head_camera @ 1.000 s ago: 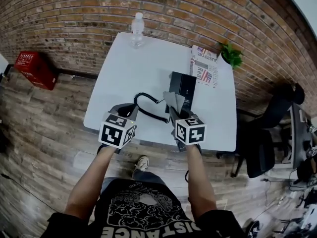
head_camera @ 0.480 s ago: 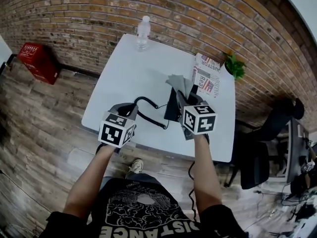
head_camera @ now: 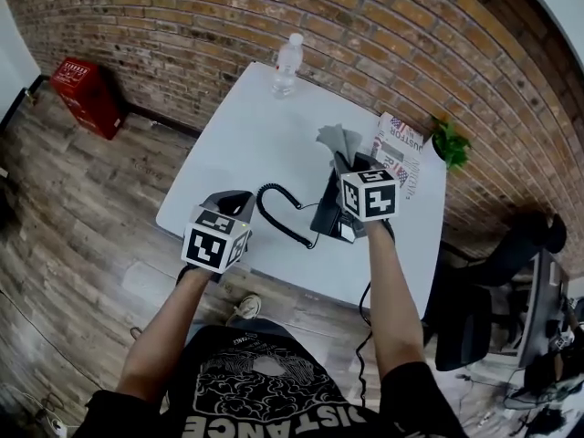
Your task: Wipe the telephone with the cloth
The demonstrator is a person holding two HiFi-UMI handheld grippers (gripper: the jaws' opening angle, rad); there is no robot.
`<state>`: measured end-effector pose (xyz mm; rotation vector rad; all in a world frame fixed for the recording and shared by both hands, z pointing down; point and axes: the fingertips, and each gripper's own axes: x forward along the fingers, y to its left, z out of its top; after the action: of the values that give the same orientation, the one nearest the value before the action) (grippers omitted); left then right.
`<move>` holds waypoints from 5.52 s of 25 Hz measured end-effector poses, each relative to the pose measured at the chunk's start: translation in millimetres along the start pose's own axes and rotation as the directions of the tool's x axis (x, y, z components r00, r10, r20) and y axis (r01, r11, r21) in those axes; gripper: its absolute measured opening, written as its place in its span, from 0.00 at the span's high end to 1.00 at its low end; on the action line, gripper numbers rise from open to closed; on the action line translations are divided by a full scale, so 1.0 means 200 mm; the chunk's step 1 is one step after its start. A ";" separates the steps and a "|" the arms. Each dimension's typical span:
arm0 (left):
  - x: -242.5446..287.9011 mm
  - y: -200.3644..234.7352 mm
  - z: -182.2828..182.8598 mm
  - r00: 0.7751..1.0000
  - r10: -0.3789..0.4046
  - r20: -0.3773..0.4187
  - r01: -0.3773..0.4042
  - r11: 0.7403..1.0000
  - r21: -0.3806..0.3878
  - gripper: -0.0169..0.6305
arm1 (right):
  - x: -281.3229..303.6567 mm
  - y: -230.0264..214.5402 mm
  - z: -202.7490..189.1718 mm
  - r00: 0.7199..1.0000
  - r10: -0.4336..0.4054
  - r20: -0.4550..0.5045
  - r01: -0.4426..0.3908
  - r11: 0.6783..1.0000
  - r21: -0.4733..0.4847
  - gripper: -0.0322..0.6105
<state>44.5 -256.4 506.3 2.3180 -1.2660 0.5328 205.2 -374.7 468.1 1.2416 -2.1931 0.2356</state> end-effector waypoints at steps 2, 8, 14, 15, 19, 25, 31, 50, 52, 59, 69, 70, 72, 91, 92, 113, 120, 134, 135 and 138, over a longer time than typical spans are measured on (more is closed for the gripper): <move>0.00 0.01 -0.01 1.000 0.006 -0.002 -0.006 1.000 -0.004 0.96 | 0.04 0.01 -0.03 0.999 0.008 -0.031 -0.008 1.000 -0.003 0.93; 0.00 0.04 -0.01 1.000 0.019 -0.005 -0.019 1.000 -0.013 0.96 | 0.11 0.04 -0.14 0.995 0.028 -0.099 -0.027 1.000 0.012 0.93; -0.01 0.02 -0.03 1.000 0.012 -0.008 -0.012 1.000 -0.010 0.96 | 0.11 0.09 -0.18 0.992 0.049 -0.118 -0.049 0.999 0.006 0.93; -0.01 0.02 -0.03 1.000 0.009 -0.009 -0.009 1.000 -0.008 0.96 | 0.11 0.10 -0.19 0.991 0.051 -0.121 -0.051 0.999 0.005 0.93; -0.01 0.01 -0.04 1.000 0.000 -0.011 0.000 1.000 -0.006 0.96 | 0.09 0.13 -0.22 0.989 0.065 -0.134 -0.065 0.998 0.004 0.93; -0.02 0.00 -0.06 1.000 -0.018 -0.013 0.018 1.000 -0.002 0.96 | 0.08 0.19 -0.26 0.986 0.070 -0.151 -0.071 0.997 -0.001 0.93; -0.05 -0.01 -0.08 0.999 -0.034 -0.017 0.034 0.999 0.005 0.96 | 0.05 0.26 -0.32 0.982 0.078 -0.175 -0.079 0.997 -0.002 0.93; -0.17 0.02 -0.15 0.995 -0.095 -0.032 0.096 0.995 0.037 0.96 | -0.05 0.48 -0.52 0.971 0.082 -0.223 -0.058 0.992 0.110 0.93; -0.18 0.01 -0.15 0.994 -0.106 -0.033 0.107 0.993 0.042 0.96 | -0.06 0.50 -0.53 0.971 0.079 -0.226 -0.053 0.992 0.118 0.93; -0.18 -0.03 -0.18 0.990 -0.133 -0.046 0.135 0.989 0.055 0.96 | -0.10 0.55 -0.61 0.970 0.081 -0.231 -0.046 0.987 0.151 0.93; -0.14 -0.10 -0.17 0.986 -0.159 -0.056 0.163 0.984 0.074 0.96 | -0.16 0.58 -0.64 0.974 0.088 -0.208 -0.050 0.983 0.178 0.93; -0.14 -0.10 -0.17 0.986 -0.160 -0.056 0.164 0.984 0.076 0.96 | -0.17 0.57 -0.62 0.977 0.086 -0.195 -0.051 0.982 0.180 0.93; -0.12 -0.11 -0.15 0.985 -0.162 -0.055 0.166 0.983 0.080 0.96 | -0.19 0.55 -0.56 0.983 0.089 -0.161 -0.058 0.980 0.189 0.93; 0.10 -0.20 0.03 0.991 -0.130 -0.016 0.131 0.989 0.072 0.96 | -0.33 -0.11 -0.05 0.999 -0.029 0.038 0.025 0.993 0.115 0.93; 0.11 -0.20 0.04 0.992 -0.124 -0.016 0.125 0.990 0.070 0.96 | -0.32 -0.15 -0.06 0.999 -0.035 0.031 0.031 0.993 0.116 0.93; 0.22 -0.10 0.09 0.999 -0.047 -0.020 0.047 0.998 0.034 0.96 | -0.01 -0.24 -0.22 0.971 0.120 -0.207 -0.121 0.993 0.004 0.93; 0.21 -0.07 0.08 0.999 -0.033 -0.021 0.034 0.999 0.029 0.96 | 0.03 -0.20 -0.19 0.964 0.152 -0.218 -0.160 0.987 -0.019 0.93; 0.08 0.06 0.08 1.000 0.015 -0.012 -0.014 1.000 0.019 0.96 | 0.13 -0.01 -0.11 0.952 0.236 -0.194 -0.240 0.971 0.000 0.93; 0.07 0.06 0.08 1.000 0.016 -0.011 -0.016 1.000 0.021 0.96 | 0.12 0.00 -0.10 0.955 0.232 -0.187 -0.236 0.972 0.001 0.93; 0.03 0.06 0.10 1.000 0.018 0.003 -0.018 0.999 0.028 0.96 | 0.08 0.02 -0.05 0.966 0.211 -0.152 -0.212 0.977 0.008 0.93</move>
<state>40.1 -278.0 494.8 2.3334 -1.2895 0.5564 199.8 -379.6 485.2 0.9504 -2.1894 0.3937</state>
